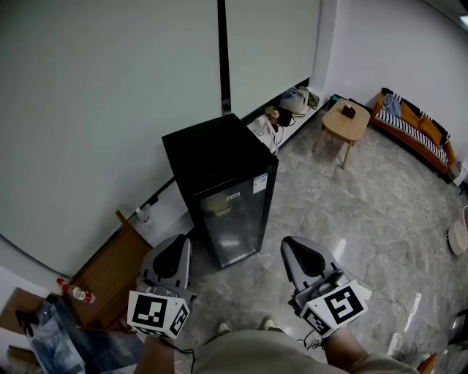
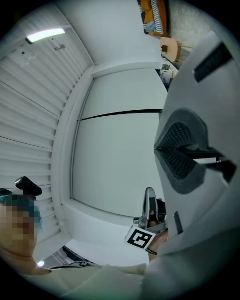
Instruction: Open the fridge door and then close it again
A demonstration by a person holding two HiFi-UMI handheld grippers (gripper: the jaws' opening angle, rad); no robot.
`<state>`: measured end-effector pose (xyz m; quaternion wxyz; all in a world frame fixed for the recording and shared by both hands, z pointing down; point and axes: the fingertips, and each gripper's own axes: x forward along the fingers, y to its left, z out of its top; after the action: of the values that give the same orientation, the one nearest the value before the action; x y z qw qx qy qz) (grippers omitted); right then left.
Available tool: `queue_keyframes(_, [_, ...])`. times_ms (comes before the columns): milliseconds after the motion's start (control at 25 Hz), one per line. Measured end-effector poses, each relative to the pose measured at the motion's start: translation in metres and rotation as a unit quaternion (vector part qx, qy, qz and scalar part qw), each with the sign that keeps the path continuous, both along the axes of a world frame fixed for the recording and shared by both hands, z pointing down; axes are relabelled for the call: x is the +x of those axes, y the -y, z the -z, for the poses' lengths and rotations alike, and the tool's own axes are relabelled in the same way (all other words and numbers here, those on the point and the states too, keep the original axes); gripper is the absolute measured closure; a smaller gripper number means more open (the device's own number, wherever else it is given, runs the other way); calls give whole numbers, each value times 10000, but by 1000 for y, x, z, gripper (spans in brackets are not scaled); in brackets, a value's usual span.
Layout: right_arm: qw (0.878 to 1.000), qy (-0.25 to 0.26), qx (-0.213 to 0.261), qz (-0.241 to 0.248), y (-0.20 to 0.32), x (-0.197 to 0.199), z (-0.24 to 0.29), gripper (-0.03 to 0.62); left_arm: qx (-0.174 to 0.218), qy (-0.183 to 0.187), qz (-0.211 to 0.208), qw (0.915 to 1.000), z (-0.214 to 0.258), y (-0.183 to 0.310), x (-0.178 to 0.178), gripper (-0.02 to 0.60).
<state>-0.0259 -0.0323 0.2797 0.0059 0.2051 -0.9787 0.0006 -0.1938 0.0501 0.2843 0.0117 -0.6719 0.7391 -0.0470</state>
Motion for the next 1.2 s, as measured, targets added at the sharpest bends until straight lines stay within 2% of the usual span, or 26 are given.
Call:
queue_keyframes(160, [9999, -126, -10, 28, 7, -12, -6, 597, -6, -101, -3, 9999, 0, 11, -21, 565])
queue_keyframes(320, [9997, -216, -59, 50, 14, -28, -14, 597, -45, 6, 40, 10000, 0, 24, -46, 471])
queue_keyframes(600, [9988, -414, -186, 162, 26, -65, -33, 597, -163, 112, -234, 9995, -10, 53, -82, 430])
queue_keyframes(960, [9969, -663, -348, 255, 44, -112, -59, 597, -572, 247, -380, 9973, -50, 90, -121, 390])
queue_keyframes(1200, [9949, -827, -498, 290, 52, -135, -76, 597, -1038, 240, -542, 9928, -96, 113, -140, 360])
